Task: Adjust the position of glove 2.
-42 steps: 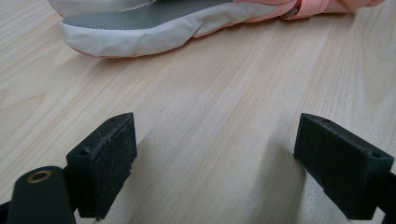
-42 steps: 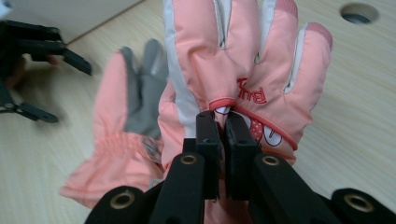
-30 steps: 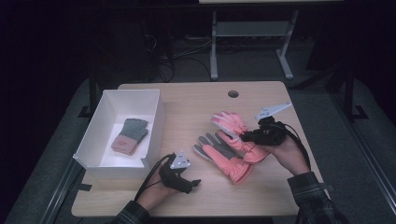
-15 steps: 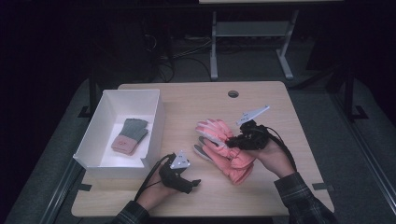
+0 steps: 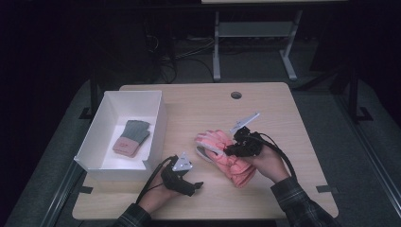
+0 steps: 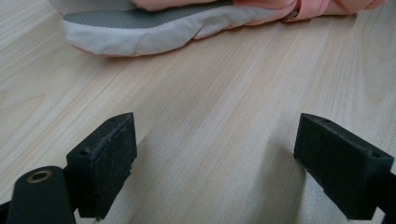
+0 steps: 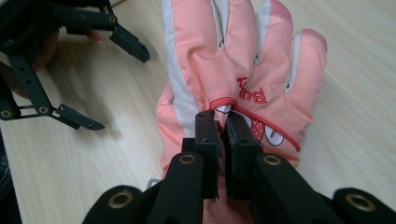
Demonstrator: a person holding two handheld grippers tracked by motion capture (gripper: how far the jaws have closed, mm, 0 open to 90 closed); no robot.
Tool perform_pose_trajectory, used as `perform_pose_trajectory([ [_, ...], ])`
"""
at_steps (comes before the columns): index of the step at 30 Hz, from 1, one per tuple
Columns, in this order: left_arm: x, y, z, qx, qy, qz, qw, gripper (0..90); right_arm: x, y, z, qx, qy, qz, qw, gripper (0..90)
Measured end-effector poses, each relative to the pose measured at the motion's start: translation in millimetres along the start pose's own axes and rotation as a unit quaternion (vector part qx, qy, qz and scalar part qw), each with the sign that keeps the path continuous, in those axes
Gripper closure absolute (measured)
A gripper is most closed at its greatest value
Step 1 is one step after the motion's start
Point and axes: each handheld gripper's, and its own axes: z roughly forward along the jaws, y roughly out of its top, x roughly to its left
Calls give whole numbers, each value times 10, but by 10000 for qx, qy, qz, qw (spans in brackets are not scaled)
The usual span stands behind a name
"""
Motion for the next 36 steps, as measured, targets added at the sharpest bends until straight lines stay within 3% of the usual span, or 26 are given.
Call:
perform_pose_trajectory([
  [8, -2, 4, -2, 21, 5, -13, 10000, 124, 11, -25, 127, 123, -6, 38, 9999, 799],
  [13, -7, 21, -2, 89, 17, -30, 10000, 124, -21, -37, -2, -220, 192, 157, 9995, 608],
  [17, 4, 42, -18, 160, 40, -46, 9999, 155, -64, -72, -171, -604, 143, 110, 9980, 554],
  [19, 8, 57, -44, 127, 47, -61, 9999, 227, -95, -95, -256, -747, 127, 175, 9970, 576],
  [23, -2, 108, -99, 48, -18, -64, 10000, 436, -206, -175, -447, -976, -46, 205, 9950, 751],
  [27, -38, 211, -153, 77, -155, -79, 9998, 796, -383, -331, -528, -988, -215, 334, 9943, 899],
  [29, -66, 269, -154, 118, -201, -65, 9997, 894, -465, -424, -527, -924, -265, 455, 9943, 900],
  [33, -85, 372, -78, 53, -350, -163, 9992, 895, -576, -633, -454, -807, -309, 638, 9942, 900],
  [36, -99, 449, -5, 76, -236, -116, 9996, 895, -603, -751, -399, -705, -329, 640, 9949, 900],
])
